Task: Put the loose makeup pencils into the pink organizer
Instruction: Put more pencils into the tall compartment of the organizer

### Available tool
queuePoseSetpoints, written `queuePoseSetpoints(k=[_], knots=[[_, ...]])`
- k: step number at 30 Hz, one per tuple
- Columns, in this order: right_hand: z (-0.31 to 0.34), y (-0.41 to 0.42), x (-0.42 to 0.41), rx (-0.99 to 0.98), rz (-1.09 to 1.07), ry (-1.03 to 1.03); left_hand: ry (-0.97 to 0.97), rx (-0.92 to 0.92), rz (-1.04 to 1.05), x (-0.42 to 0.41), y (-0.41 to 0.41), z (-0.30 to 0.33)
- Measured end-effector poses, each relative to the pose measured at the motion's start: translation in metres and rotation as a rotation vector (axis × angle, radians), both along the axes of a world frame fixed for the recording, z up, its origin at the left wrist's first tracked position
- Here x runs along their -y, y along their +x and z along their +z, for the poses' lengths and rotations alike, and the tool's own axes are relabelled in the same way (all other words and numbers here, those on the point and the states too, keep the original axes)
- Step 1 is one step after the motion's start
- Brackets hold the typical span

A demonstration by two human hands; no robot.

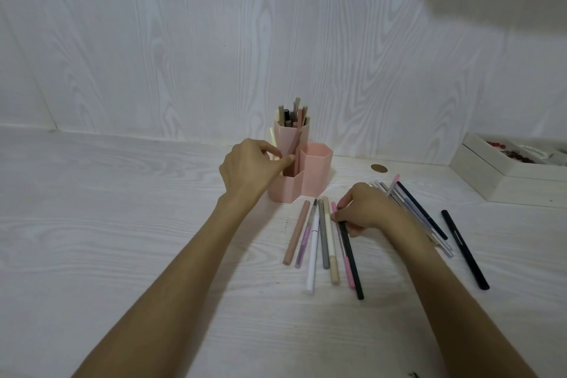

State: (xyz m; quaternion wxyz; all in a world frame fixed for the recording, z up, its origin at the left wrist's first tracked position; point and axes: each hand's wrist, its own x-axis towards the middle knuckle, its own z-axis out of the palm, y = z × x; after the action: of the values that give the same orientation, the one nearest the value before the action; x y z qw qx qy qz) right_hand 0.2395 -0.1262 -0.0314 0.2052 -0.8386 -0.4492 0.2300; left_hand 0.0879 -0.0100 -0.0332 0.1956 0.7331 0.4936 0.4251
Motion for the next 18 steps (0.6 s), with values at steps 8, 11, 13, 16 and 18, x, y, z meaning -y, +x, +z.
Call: queuePoseSetpoints(k=[8,11,13,16,18], knots=[[0.005,0.005,0.0,-0.112,-0.027,0.042,-0.015,0.048,-0.09,-0.001,0.004,0.003],[0.005,0.006,0.002,-0.135,-0.034,0.068,-0.033,-0.002,-0.087,-0.002,0.003,0.005],[0.006,0.006,0.005,-0.125,-0.041,0.102,-0.055,-0.03,-0.07,-0.002,0.002,0.006],[0.011,0.009,0.008,-0.128,-0.074,0.221,-0.066,0.0,-0.022,-0.001,-0.002,0.008],[0.015,0.01,0.01,-0.13,-0.113,0.303,-0.074,0.038,0.006,0.0,-0.007,0.008]])
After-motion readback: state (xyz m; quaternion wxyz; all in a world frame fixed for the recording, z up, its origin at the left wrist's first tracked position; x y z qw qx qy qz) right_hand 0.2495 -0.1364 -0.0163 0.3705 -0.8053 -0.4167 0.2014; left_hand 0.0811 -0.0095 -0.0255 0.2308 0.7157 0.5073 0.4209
